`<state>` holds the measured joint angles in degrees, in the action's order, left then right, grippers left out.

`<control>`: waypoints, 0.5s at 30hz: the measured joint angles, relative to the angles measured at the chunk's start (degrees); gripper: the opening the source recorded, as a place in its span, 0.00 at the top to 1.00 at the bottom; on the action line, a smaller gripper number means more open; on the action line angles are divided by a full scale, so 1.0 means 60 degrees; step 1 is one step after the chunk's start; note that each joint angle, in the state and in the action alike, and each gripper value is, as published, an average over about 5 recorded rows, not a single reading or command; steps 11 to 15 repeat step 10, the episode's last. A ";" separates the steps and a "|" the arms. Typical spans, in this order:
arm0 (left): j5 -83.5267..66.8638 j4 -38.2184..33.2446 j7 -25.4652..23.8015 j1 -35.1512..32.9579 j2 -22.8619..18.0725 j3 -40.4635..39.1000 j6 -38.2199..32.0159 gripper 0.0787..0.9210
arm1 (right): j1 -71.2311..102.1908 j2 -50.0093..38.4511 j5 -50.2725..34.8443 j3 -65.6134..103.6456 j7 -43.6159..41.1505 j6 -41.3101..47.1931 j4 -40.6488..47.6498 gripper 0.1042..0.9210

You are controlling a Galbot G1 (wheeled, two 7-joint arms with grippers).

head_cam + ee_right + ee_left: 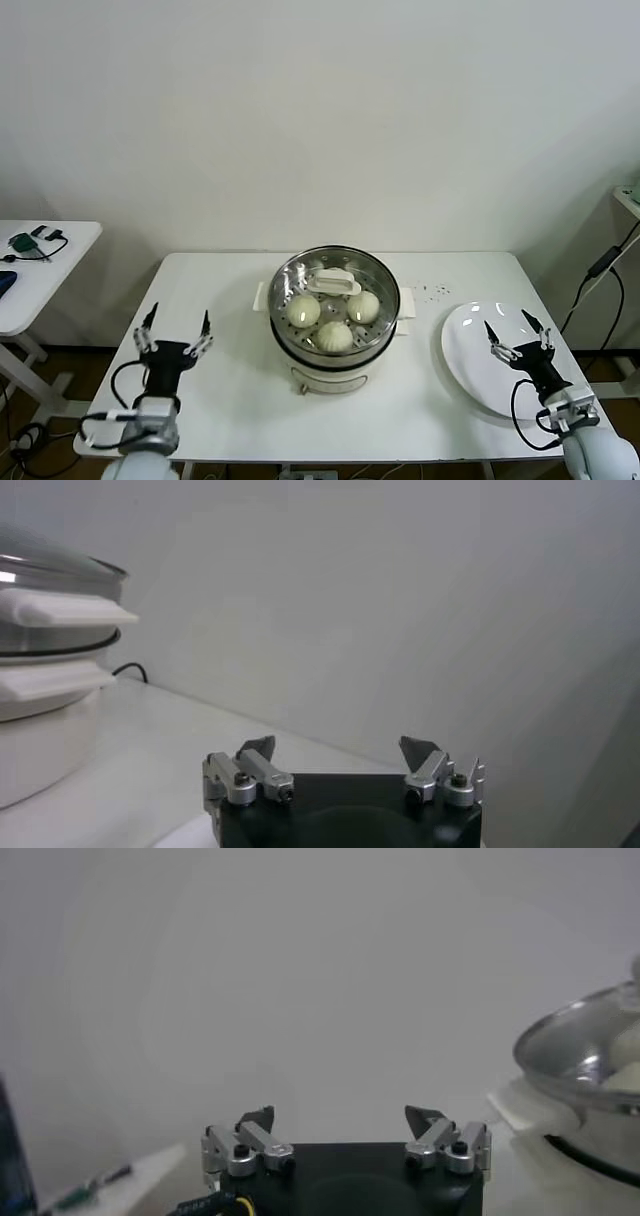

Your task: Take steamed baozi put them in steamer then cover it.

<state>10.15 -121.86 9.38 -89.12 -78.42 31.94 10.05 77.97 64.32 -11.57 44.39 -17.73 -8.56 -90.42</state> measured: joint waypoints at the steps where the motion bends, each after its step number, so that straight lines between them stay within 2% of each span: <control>1: -0.0279 0.0057 0.0028 -0.0161 -0.0060 0.0132 -0.0294 0.12 | 0.0047 0.0006 -0.0018 0.0015 -0.0007 0.0000 -0.0028 0.12; 8: -0.1435 0.0345 0.0066 -0.0862 -0.0325 0.0684 -0.1722 0.12 | 0.0280 0.0024 -0.0132 0.0110 -0.0033 -0.0027 -0.0163 0.12; 15: -0.1533 0.0379 0.0062 -0.0935 -0.0355 0.0734 -0.1868 0.12 | 0.0305 0.0025 -0.0145 0.0120 -0.0036 -0.0035 -0.0176 0.12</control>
